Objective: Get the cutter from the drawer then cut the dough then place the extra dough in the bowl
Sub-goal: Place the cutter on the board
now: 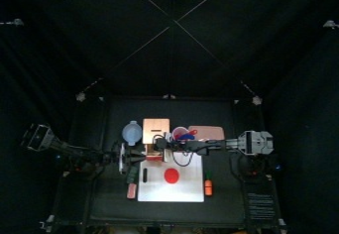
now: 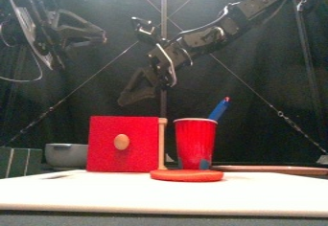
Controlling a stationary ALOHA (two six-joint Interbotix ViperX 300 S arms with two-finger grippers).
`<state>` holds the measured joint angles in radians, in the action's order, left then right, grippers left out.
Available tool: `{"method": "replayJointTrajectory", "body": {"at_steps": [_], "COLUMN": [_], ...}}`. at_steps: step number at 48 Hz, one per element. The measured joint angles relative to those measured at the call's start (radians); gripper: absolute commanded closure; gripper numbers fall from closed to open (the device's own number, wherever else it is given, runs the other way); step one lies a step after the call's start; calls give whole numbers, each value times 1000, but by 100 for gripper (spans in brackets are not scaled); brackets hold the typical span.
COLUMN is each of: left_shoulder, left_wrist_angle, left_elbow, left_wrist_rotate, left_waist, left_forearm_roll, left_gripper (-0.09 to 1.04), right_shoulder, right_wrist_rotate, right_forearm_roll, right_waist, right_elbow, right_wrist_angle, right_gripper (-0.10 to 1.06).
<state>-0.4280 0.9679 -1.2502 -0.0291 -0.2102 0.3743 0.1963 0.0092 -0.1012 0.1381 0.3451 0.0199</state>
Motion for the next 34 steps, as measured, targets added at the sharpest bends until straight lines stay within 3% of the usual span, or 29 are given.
{"method": "replayJointTrajectory", "body": {"at_steps": [18, 23, 34], "left_shoulder": [-23, -23, -23], "left_wrist_angle": [0, 0, 0], "left_elbow": [-32, -34, -35], "left_wrist_rotate": [-21, -20, -20], "left_waist": [2, 2, 2], "left_forearm_roll": [-52, -55, -55], "left_gripper": [34, 34, 34], "right_shoulder": [0, 0, 8], "right_wrist_rotate": [0, 3, 2], "right_forearm_roll": [11, 11, 11], "right_waist": [-2, -2, 2], "right_elbow": [-2, -2, 0], "right_wrist_angle": [74, 74, 78], "right_gripper": [24, 18, 18]}}
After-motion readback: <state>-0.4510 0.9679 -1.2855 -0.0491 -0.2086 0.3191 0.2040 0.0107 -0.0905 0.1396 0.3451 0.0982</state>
